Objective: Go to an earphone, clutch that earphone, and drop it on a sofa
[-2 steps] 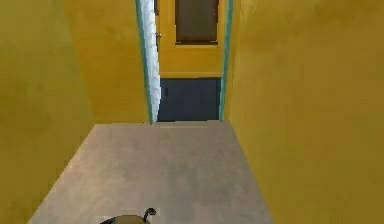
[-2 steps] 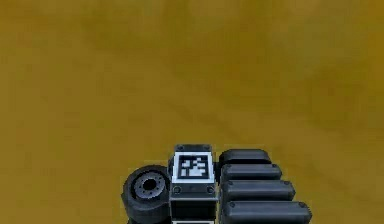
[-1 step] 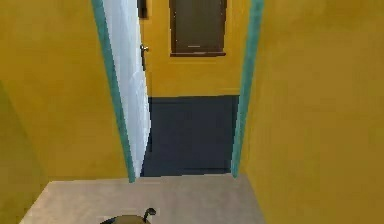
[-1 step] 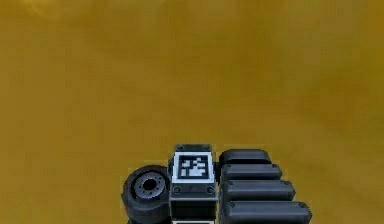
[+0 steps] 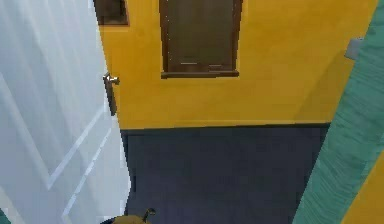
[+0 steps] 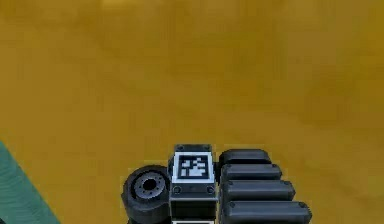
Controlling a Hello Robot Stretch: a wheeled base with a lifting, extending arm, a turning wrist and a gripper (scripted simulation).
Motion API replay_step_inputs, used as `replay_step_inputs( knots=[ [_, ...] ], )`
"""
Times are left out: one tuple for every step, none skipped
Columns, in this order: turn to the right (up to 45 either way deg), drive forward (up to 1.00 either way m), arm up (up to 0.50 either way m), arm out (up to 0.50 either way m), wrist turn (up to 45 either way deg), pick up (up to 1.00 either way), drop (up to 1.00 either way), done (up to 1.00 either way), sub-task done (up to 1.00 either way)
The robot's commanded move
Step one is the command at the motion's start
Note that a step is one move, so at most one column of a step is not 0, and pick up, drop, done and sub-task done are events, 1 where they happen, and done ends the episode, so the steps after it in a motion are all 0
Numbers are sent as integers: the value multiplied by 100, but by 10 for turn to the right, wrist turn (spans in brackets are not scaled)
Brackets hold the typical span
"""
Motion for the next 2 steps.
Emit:
replay_step_inputs(
  knots=[
    [0,65,0,0,0,0,0,0,0],
    [450,0,0,0,0,0,0,0,0]
  ],
)
